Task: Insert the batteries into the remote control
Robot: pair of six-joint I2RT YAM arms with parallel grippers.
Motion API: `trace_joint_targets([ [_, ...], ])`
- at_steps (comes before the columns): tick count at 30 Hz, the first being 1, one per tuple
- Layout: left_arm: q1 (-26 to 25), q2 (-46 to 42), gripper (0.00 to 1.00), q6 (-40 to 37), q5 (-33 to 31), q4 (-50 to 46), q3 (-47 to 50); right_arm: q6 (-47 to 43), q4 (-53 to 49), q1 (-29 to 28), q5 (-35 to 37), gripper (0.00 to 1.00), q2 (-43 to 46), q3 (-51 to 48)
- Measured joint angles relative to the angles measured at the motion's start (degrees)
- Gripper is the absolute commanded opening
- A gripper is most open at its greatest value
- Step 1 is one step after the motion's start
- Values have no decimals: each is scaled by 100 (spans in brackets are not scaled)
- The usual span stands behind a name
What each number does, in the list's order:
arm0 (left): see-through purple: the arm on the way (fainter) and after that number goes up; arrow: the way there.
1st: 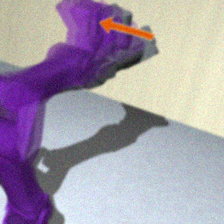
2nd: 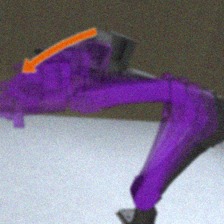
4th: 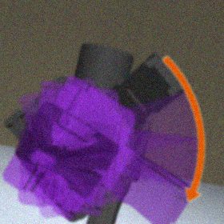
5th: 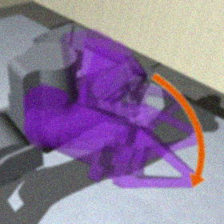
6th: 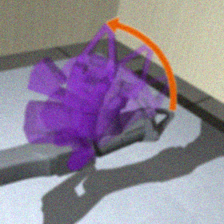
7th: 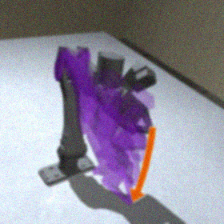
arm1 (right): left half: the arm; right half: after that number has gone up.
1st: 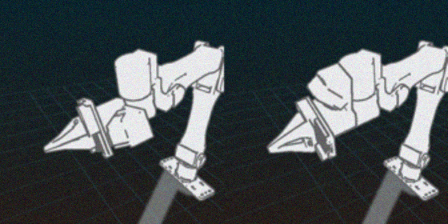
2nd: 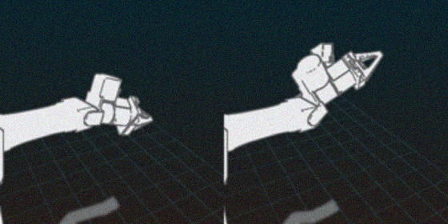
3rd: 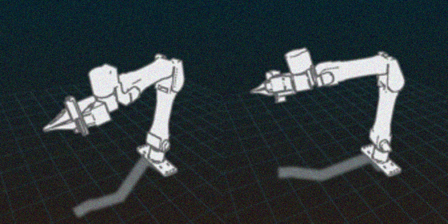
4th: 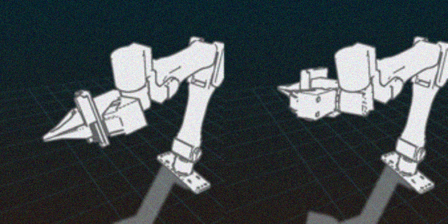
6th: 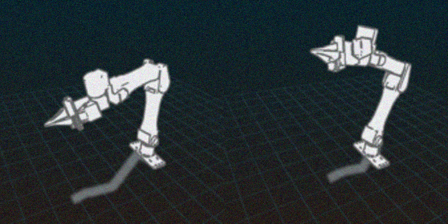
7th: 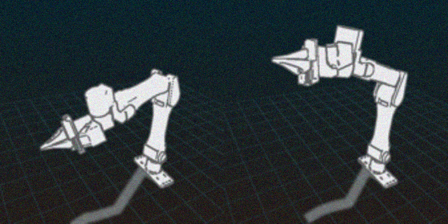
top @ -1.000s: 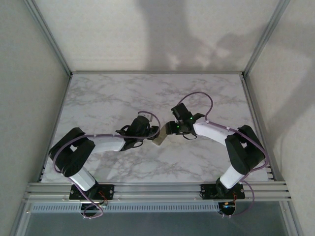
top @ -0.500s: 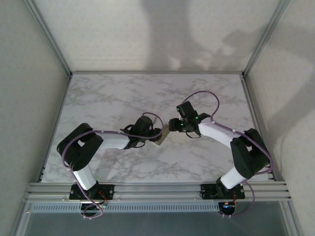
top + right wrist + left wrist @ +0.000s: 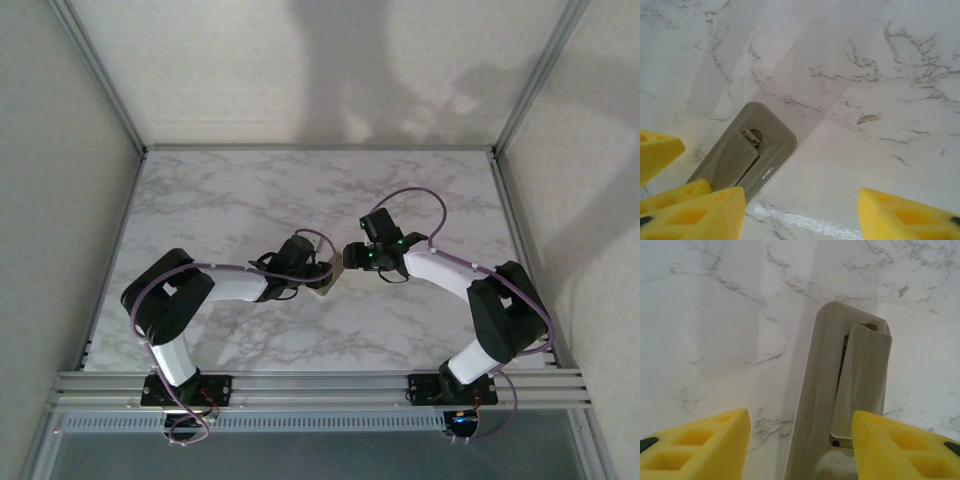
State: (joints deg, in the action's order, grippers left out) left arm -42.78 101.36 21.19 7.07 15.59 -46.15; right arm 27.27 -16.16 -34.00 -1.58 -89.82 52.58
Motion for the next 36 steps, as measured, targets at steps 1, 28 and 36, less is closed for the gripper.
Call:
trace_joint_targets([
  [1, -26, 35, 55, -4, -24, -15, -42, 9, 11, 0, -2, 62, 0, -11],
  [28, -101, -11, 46, -39, -278, -120, -57, -79, 63, 22, -319, 42, -658, 413],
  [36, -101, -11, 46, -39, -278, -114, -57, -221, 175, 28, -365, 36, -1093, 887],
])
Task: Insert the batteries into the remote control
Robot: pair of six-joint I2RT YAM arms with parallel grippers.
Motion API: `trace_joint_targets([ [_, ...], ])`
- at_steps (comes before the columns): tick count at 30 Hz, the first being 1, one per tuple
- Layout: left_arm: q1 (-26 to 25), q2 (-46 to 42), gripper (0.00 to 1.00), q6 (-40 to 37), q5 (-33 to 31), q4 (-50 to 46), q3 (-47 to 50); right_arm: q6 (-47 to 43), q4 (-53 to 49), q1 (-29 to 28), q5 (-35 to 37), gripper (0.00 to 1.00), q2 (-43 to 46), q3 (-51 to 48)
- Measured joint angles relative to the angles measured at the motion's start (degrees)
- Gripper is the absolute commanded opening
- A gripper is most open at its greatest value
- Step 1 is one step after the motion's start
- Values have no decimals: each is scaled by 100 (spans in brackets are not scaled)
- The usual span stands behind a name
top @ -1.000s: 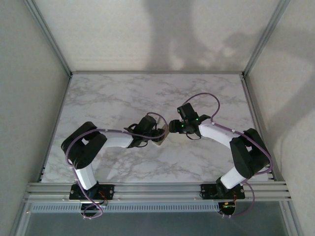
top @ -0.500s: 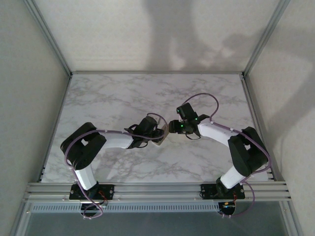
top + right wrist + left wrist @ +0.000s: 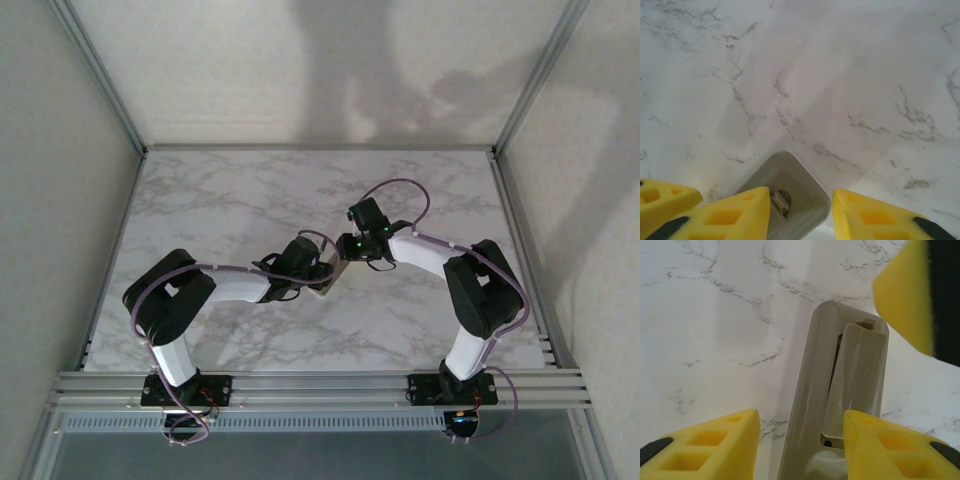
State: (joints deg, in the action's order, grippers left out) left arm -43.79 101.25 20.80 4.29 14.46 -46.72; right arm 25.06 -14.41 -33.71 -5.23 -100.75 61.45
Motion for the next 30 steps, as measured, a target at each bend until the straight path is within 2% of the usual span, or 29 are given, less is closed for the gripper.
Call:
trace_joint_targets([
  [16, 0, -7, 49, 22, 0, 46, 35, -17, 247, 24, -667, 16, -254, 39],
  [30, 0, -83, 50, 44, -2, 4, 107, 201, 632, 57, -807, 13, 44, -446],
])
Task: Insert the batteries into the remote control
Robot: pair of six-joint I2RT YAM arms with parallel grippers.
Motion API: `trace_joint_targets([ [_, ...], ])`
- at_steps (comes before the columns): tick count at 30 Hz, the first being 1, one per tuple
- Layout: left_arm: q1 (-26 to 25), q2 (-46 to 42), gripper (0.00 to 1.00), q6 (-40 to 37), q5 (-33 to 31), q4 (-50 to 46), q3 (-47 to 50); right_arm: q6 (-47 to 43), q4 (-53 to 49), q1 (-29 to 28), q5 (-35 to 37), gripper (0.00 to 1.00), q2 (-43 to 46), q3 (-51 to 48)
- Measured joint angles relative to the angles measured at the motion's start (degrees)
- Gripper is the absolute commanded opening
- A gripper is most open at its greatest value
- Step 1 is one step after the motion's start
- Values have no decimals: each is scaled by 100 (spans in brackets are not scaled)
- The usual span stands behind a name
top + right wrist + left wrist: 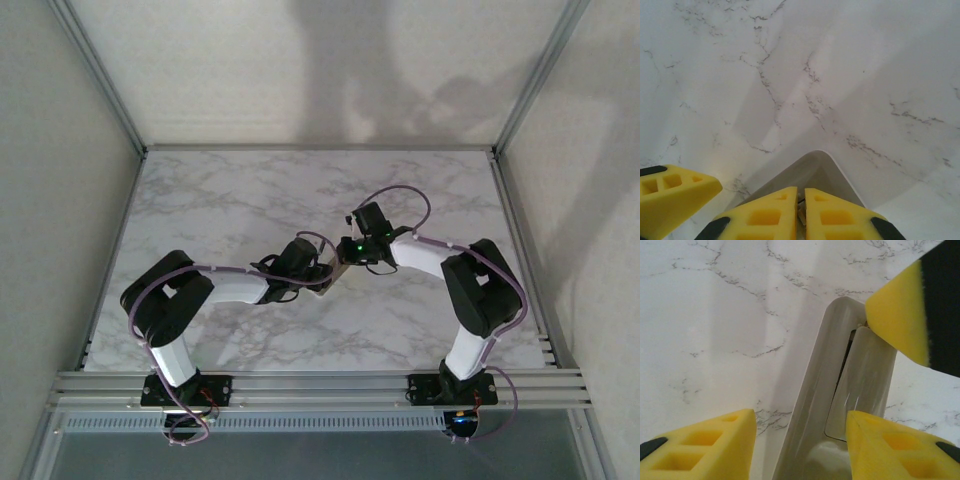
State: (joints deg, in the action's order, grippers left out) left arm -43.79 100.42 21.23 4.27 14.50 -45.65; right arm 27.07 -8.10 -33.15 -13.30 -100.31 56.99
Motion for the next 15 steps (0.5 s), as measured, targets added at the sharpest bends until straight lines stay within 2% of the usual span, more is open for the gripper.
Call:
trace_joint_targets([
  [10, 0, -11, 50, 4, -15, 7, 22, 11, 42, -42, 131, 13, -105, -31],
  [12, 0, -13, 50, 4, -22, 24, 31, -7, 20, -61, 173, 20, -109, -9],
  [15, 0, -15, 50, 4, -22, 35, 35, -74, 7, -138, 297, 24, -109, 13],
])
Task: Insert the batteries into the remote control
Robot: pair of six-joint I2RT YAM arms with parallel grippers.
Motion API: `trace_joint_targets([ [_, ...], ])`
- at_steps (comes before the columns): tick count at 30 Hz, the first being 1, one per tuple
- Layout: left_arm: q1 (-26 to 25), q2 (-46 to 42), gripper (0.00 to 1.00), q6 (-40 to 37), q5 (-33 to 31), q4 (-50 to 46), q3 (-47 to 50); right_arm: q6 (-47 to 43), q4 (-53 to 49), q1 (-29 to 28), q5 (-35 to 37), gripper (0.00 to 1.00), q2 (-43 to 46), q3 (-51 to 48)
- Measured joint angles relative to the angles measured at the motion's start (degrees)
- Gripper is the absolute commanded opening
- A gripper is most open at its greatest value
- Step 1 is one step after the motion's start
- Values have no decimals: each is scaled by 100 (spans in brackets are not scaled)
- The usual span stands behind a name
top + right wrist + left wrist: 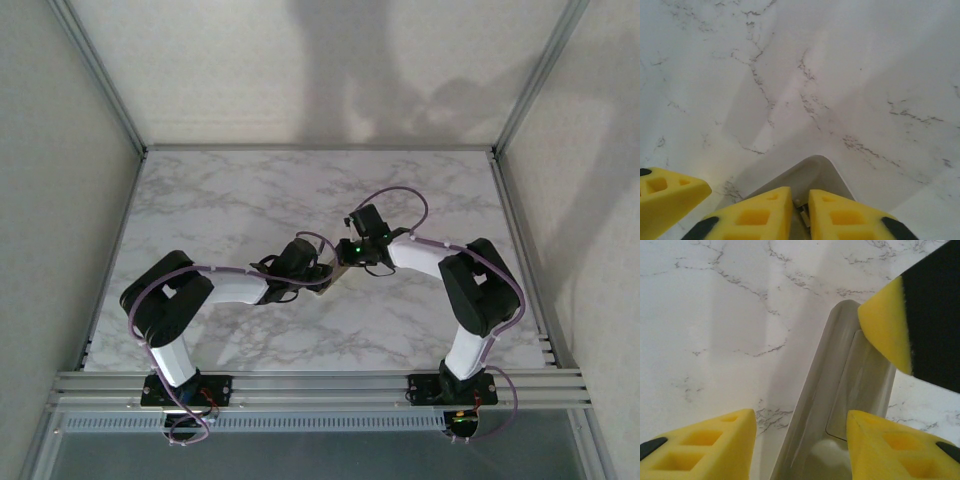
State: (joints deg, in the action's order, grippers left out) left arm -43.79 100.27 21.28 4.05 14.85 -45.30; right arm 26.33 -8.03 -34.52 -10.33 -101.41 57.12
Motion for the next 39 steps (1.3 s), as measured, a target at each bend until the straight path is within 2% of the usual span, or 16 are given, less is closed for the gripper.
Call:
trace_joint_targets([
  [5, 0, 0, 49, 0, 2, 13, 11, -133, -122, -109, 201, 32, 61, 46],
  [13, 0, 0, 49, -2, 0, 31, 22, -352, -708, -133, 496, 36, 188, 175],
  [35, 0, -11, 49, 0, 7, 57, 33, -407, -931, -7, 455, 33, -44, 334],
  [39, 39, -133, 53, 57, -2, -33, 90, -407, -960, -7, 472, 43, 33, 326],
])
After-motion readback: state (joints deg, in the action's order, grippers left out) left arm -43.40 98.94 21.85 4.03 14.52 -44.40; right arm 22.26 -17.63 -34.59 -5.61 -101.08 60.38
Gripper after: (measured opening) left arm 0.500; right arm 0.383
